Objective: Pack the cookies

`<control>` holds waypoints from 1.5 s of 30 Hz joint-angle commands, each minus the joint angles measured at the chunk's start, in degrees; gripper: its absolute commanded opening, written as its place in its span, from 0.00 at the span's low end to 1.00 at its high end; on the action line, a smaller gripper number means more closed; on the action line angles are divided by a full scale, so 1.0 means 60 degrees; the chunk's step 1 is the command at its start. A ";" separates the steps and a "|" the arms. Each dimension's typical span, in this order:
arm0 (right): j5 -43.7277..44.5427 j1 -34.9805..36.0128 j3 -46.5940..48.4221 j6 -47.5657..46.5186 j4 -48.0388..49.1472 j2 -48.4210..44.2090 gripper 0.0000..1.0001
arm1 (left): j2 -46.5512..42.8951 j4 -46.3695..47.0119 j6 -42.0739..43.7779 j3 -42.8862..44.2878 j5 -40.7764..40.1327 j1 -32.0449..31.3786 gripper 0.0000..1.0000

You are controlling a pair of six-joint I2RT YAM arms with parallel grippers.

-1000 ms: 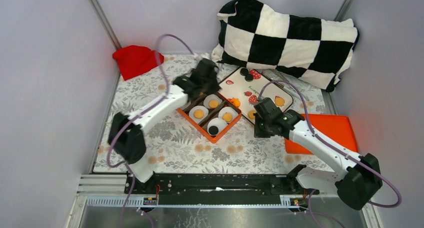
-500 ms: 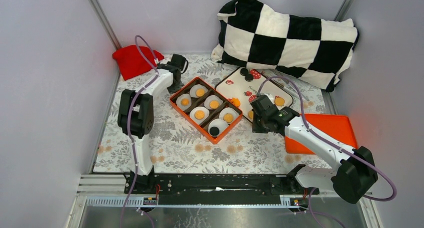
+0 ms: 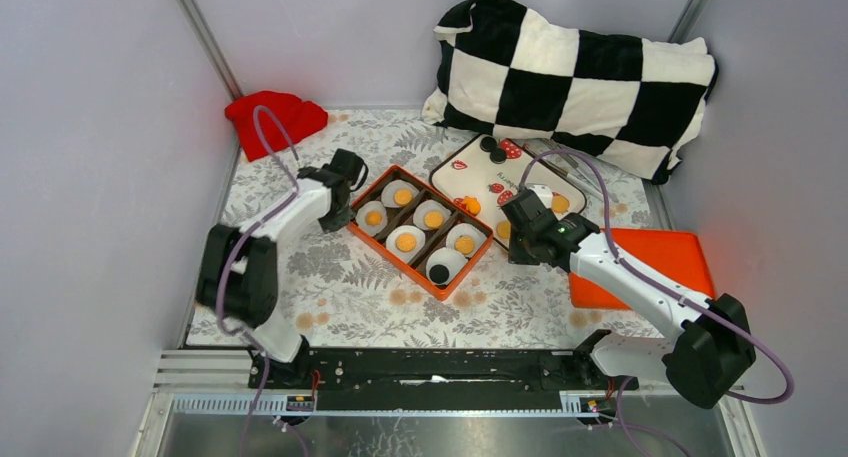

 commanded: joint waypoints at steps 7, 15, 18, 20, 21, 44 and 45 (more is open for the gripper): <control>-0.0272 0.0042 0.0250 -0.0064 0.0120 -0.0212 0.00 | -0.2151 0.0043 -0.0197 0.0320 0.0086 -0.1411 0.00; -0.0065 0.0041 0.0257 -0.0102 -0.0012 -0.0538 0.00 | 0.0038 0.0825 -0.0141 0.0340 -0.0001 -0.1351 0.00; 0.0033 0.0039 0.0206 -0.0111 0.0005 -0.0526 0.00 | 0.0589 0.0843 -0.0263 0.0257 -0.0094 -0.1338 0.00; 0.0065 0.0028 0.0185 -0.0119 -0.0030 -0.0464 0.00 | 0.0541 0.0629 -0.0453 0.0075 -0.0288 -0.1359 0.00; 0.0066 0.0028 0.0172 -0.0119 -0.0053 -0.0436 0.00 | 0.0346 0.0625 -0.0499 -0.0165 -0.0354 -0.1365 0.00; 0.1537 -0.3187 0.0542 -0.0436 -0.2238 0.1273 0.56 | -0.3269 0.1570 0.0121 -0.0563 0.2183 -0.2403 0.00; 0.1323 -0.3421 0.0517 -0.0550 -0.2145 0.1334 0.56 | -0.3096 0.1671 0.0142 -0.0496 0.2342 -0.2420 0.00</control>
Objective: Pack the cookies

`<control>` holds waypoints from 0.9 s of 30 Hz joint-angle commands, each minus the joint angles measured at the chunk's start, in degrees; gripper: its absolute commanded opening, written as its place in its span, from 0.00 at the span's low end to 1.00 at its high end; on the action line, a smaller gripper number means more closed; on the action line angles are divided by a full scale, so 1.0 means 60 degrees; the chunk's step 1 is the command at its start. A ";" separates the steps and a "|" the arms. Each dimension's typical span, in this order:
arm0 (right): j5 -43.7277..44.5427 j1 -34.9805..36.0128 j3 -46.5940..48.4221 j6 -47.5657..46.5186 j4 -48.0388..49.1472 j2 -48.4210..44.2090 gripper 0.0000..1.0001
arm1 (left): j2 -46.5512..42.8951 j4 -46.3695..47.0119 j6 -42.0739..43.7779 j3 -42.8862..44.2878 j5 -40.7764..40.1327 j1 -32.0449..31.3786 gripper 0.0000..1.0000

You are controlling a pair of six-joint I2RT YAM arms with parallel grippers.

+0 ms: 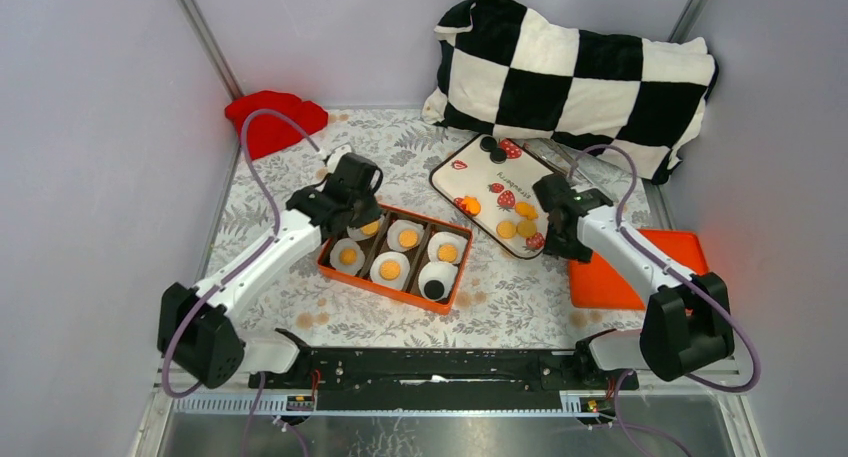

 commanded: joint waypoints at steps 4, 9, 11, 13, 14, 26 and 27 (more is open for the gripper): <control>-0.0707 -0.1049 0.0272 -0.0888 0.0080 0.0834 0.57 | 0.1041 0.1019 0.0665 0.0248 0.1068 -0.0182 0.00; -0.1620 -0.1464 0.0167 -0.1188 0.0825 0.2032 0.55 | 0.1254 0.1115 0.0804 0.0145 0.1137 -0.0180 0.00; -0.1878 -0.1517 0.0058 -0.1224 0.1106 0.2489 0.51 | 0.1232 0.1166 0.0841 0.0116 0.1127 -0.0182 0.00; -0.1911 -0.1554 -0.0052 -0.1182 0.1318 0.2810 0.50 | 0.1228 0.1186 0.0894 0.0139 0.1125 -0.0180 0.00; -0.1969 -0.1571 -0.0119 -0.1180 0.1427 0.2907 0.50 | 0.1228 0.1181 0.0923 0.0154 0.1127 -0.0182 0.00; -0.1968 -0.1972 -0.0086 -0.1413 0.1485 0.1636 0.50 | 0.1348 0.1257 0.1044 0.0112 0.1263 -0.0182 0.00; -0.2026 -0.1997 0.0039 -0.1484 0.1285 0.1779 0.50 | 0.1397 0.1298 0.1026 0.0120 0.1344 -0.0175 0.00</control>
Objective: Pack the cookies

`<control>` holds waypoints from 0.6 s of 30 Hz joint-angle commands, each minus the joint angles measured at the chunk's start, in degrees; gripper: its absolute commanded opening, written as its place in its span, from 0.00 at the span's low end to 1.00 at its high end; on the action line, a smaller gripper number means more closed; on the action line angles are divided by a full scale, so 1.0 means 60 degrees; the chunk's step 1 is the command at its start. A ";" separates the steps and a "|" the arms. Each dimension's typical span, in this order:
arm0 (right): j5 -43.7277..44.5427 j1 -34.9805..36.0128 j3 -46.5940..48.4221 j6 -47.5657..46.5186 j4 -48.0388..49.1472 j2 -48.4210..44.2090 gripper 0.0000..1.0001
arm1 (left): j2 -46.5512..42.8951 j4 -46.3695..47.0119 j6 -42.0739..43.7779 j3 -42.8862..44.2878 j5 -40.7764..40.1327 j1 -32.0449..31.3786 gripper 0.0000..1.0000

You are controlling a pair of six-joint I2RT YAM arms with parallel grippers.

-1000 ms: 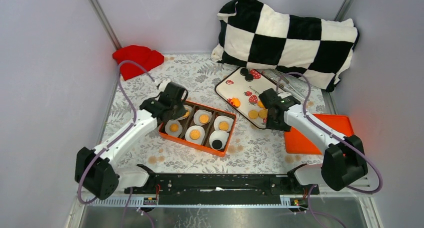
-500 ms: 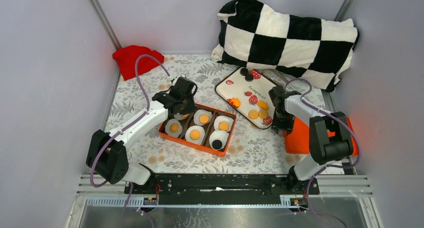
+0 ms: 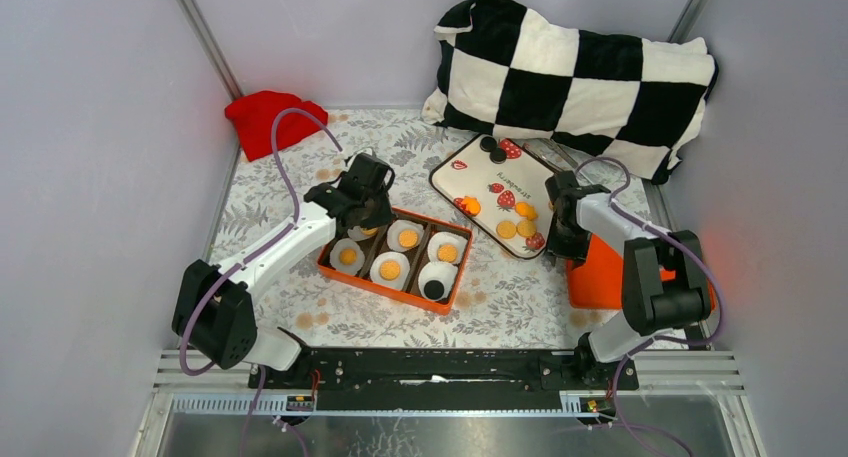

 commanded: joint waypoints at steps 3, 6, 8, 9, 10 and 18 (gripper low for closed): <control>-0.0470 -0.0148 0.0348 -0.0461 -0.0243 0.0118 0.50 | 0.0265 0.0529 0.0132 0.0003 0.0471 -0.0055 0.00; -0.1034 -0.0146 0.0165 -0.0550 0.0097 0.0650 0.50 | 0.0297 0.0491 0.0167 0.0034 0.0532 -0.0055 0.00; -0.1196 -0.0153 0.0103 -0.0561 0.0273 0.0819 0.50 | 0.0232 0.0430 0.0201 -0.0020 0.0464 -0.0055 0.00; -0.1238 -0.0146 0.0080 -0.0578 0.0337 0.0895 0.50 | 0.0177 0.0417 0.0216 -0.0071 0.0441 -0.0055 0.00; -0.1338 -0.0142 0.0072 -0.0603 0.0368 0.0976 0.50 | 0.0128 0.0414 0.0231 -0.0093 0.0425 -0.0055 0.00; -0.1581 -0.0139 -0.0007 -0.0363 0.0282 -0.0137 0.00 | 0.0141 0.0387 0.0293 0.0075 0.0517 -0.0053 0.00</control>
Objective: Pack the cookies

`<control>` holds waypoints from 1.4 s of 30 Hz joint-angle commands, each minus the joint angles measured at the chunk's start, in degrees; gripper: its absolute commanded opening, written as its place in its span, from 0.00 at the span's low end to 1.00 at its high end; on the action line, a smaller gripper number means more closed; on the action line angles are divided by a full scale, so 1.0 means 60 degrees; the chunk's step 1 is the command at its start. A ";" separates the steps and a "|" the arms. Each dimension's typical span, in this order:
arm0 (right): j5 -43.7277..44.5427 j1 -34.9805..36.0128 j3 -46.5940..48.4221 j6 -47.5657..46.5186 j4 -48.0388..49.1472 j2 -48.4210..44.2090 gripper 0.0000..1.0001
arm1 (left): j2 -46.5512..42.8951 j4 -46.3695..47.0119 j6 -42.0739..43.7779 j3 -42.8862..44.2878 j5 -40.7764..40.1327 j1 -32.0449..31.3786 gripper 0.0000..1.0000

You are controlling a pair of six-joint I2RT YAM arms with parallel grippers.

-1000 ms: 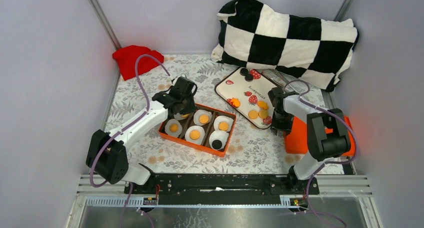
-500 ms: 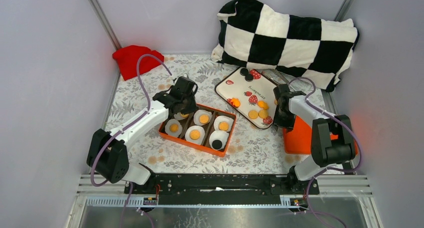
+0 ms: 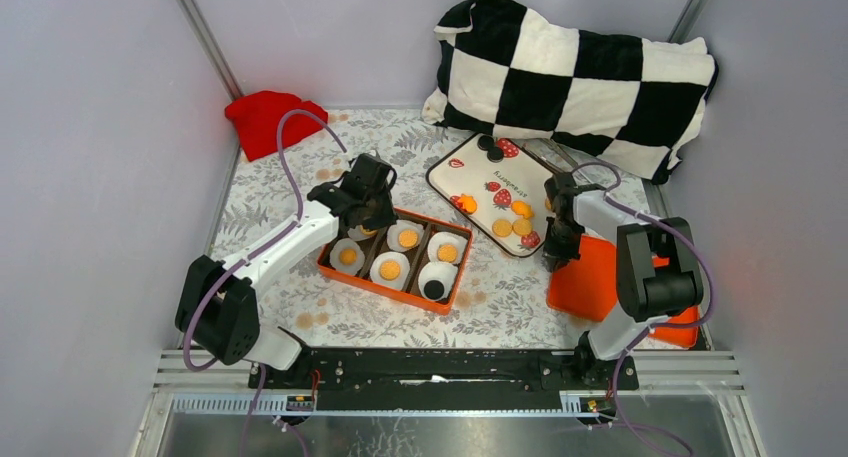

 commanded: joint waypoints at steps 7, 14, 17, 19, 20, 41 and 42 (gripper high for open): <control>-0.0876 0.0380 0.0189 0.0101 -0.1177 -0.3569 0.00 | 0.0559 0.0770 0.0508 0.0626 0.1189 -0.0054 0.01; -0.2149 0.2066 0.1332 -0.0353 -0.1773 -0.4866 0.00 | 0.1451 0.2642 0.0632 0.0900 0.3817 -0.0062 0.22; -0.2293 0.3013 0.1518 -0.0596 -0.1538 -0.4612 0.00 | 0.1972 0.3314 0.0585 0.1415 0.4849 -0.0047 0.27; -0.2394 0.3557 0.1702 -0.0745 -0.1444 -0.4298 0.00 | 0.2223 0.3633 0.0538 0.1717 0.5315 -0.0015 0.31; -0.2422 0.3817 0.1745 -0.0824 -0.1323 -0.4159 0.00 | 0.2299 0.3836 0.0467 0.1801 0.5498 0.0027 0.35; -0.3299 0.6230 0.3722 -0.2951 -0.0459 -0.1993 0.00 | 0.3922 0.6812 -0.1160 0.0754 0.9052 0.0316 0.59; -0.3505 0.6228 0.3797 -0.3047 -0.0409 -0.1917 0.00 | 0.3941 0.7000 -0.1290 0.0705 0.9138 0.0279 0.59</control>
